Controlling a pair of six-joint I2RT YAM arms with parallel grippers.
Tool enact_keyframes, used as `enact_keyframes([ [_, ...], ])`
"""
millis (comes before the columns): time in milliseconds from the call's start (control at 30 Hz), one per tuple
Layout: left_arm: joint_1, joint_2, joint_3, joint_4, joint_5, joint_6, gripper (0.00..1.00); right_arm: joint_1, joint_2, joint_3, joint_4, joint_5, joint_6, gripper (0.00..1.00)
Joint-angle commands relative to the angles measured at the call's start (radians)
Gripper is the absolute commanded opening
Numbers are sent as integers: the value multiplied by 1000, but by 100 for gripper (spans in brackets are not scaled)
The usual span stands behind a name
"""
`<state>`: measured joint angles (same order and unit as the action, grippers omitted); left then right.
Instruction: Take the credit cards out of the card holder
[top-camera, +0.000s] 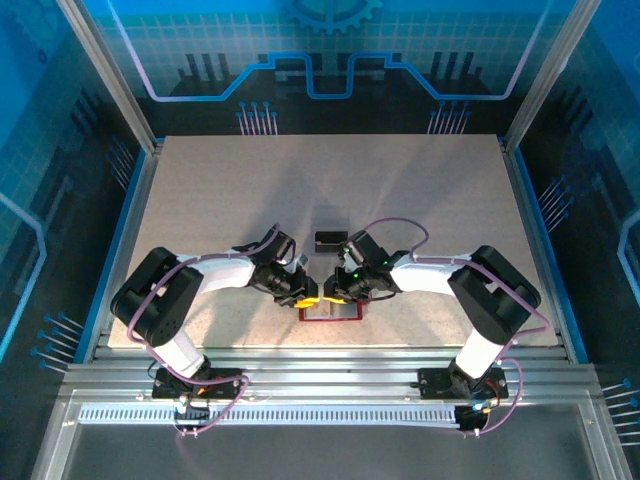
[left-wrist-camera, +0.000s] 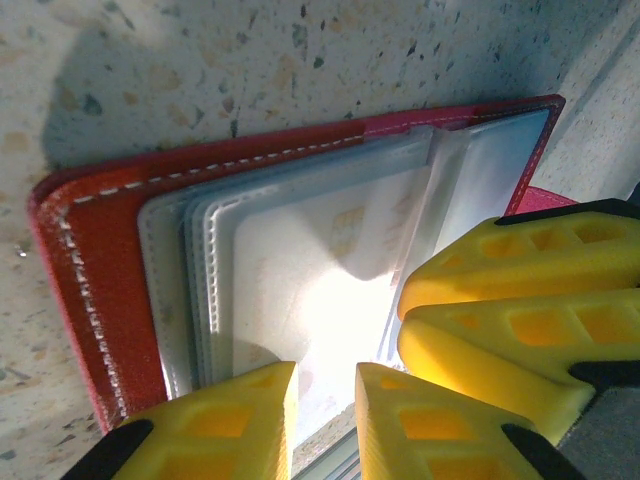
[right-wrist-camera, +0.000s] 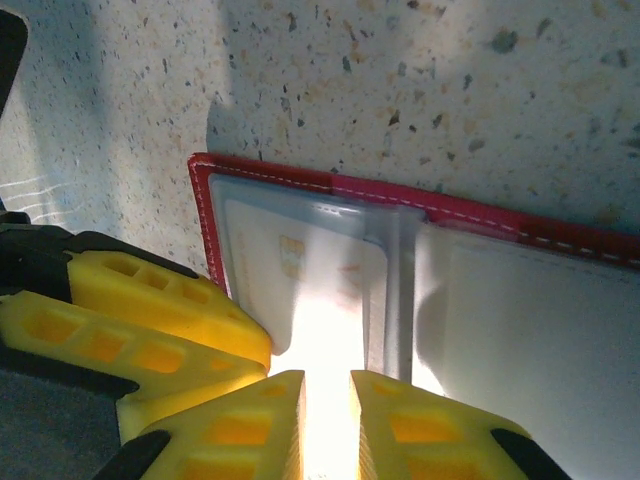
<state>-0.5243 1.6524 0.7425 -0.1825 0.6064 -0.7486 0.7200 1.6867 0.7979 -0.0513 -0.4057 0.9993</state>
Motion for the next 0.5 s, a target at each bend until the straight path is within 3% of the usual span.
enact_keyframes([
  [0, 4, -9, -11, -44, -20, 21, 23, 15, 19, -11, -13, -12, 1, 18],
  [467, 3, -16, -2, -51, -20, 21, 23, 15, 19, 15, -99, 44, -38, 18],
])
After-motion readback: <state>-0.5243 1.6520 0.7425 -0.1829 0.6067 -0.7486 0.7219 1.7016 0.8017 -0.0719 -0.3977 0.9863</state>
